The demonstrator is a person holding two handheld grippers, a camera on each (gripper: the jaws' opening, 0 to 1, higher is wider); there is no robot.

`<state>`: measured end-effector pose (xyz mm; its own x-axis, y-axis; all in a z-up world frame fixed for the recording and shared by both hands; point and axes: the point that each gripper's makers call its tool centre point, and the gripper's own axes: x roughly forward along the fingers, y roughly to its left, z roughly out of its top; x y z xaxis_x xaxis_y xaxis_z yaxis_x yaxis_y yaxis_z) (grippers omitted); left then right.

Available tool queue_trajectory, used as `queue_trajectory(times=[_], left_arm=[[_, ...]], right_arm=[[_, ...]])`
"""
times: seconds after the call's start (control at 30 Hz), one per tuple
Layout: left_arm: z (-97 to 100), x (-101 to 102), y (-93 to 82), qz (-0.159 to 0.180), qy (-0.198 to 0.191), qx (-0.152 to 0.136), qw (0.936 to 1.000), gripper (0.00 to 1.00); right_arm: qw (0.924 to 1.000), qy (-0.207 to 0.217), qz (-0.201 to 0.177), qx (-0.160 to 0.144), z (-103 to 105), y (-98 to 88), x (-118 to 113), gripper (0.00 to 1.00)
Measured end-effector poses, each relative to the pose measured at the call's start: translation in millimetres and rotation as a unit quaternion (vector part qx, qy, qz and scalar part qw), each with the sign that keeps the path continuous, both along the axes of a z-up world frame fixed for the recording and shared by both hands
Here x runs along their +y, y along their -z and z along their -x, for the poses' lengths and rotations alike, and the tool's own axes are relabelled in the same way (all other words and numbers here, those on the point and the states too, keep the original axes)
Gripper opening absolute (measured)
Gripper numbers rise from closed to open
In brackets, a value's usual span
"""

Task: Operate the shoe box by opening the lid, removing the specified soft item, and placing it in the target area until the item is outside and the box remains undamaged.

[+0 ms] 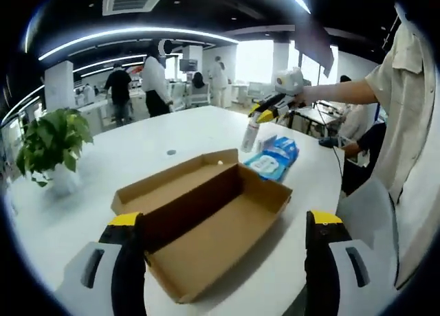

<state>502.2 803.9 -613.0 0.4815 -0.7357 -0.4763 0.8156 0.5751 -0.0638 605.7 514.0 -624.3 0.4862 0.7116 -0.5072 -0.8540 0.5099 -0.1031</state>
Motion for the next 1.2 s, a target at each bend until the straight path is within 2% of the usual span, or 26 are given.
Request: queue_trajectory(times=[0.23,0.57,1.03,1.2], left_arm=[[0.9,9.5,2.2,-0.006,-0.022,0.003,0.9997,1.00],[0.0,17.7,7.7,-0.007,-0.044,0.008,0.9990,0.99],[3.4,27.0,17.5,-0.016,-0.058,0.018,0.9980,0.97],[4.4,29.2,20.0,-0.021,-0.060,0.020,0.9978,0.96]], right_arm=[[0.9997,-0.003,0.020,0.012,-10.8,22.2,-10.3,0.18],[0.9982,0.015,0.050,0.029,-24.5,52.5,-30.2,0.19],[0.9957,0.033,0.075,0.042,-27.7,71.7,-45.2,0.19],[0.9960,0.038,0.068,0.042,-28.2,71.4,-45.9,0.19]])
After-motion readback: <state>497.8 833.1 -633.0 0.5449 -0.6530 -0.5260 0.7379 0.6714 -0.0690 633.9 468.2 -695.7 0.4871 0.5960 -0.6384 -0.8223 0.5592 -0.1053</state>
